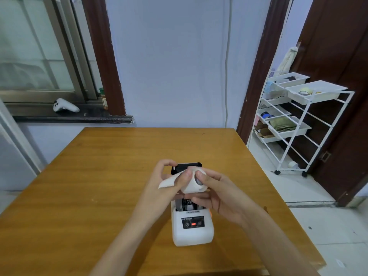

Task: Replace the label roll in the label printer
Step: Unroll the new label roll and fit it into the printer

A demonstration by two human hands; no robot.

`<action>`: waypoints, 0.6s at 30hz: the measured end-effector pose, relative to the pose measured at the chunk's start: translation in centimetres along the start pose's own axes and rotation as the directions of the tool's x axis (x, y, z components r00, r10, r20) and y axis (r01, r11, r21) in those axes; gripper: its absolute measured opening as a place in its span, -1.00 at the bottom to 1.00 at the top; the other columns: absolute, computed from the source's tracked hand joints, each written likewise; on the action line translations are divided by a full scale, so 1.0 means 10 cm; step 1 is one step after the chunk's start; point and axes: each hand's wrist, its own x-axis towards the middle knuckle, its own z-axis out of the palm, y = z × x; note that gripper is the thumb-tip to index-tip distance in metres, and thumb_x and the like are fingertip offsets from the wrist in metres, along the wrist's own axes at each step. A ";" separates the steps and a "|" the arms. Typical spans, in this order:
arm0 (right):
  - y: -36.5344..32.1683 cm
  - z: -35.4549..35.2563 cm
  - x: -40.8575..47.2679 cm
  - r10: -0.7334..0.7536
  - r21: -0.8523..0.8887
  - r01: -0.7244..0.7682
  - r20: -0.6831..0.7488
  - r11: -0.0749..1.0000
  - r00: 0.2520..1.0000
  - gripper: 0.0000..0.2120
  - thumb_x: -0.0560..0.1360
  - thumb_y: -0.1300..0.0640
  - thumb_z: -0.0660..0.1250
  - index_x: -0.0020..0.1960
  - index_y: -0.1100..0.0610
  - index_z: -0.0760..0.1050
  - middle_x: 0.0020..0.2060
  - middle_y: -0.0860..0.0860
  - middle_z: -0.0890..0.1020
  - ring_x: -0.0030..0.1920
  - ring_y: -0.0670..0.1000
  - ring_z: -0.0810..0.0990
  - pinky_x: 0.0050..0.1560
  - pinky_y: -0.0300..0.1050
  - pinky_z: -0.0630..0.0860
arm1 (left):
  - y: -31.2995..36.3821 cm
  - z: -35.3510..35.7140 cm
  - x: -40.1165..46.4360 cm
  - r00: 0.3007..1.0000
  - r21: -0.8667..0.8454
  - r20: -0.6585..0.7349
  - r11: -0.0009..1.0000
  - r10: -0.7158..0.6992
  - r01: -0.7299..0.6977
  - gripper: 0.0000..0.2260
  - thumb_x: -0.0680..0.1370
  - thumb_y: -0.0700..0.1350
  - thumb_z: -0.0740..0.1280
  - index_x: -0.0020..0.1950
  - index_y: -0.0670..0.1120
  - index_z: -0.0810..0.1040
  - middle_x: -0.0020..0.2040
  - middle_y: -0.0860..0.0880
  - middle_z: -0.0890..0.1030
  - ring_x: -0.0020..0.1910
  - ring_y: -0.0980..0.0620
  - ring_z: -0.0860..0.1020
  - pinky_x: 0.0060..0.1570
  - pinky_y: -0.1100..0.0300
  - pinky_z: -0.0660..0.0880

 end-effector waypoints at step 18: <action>0.05 -0.10 -0.04 0.034 0.109 -0.041 0.060 0.993 0.998 -0.58 0.46 0.09 0.41 0.29 0.19 0.55 0.02 0.18 0.69 0.00 0.25 0.70 -0.20 -0.18 0.68 | 0.12 -0.04 0.09 0.903 0.007 -0.330 0.957 0.275 -0.289 -0.89 0.54 -0.25 0.39 -0.13 -0.07 0.66 -0.15 -0.01 0.53 -0.36 0.13 0.48 -0.24 0.37 0.46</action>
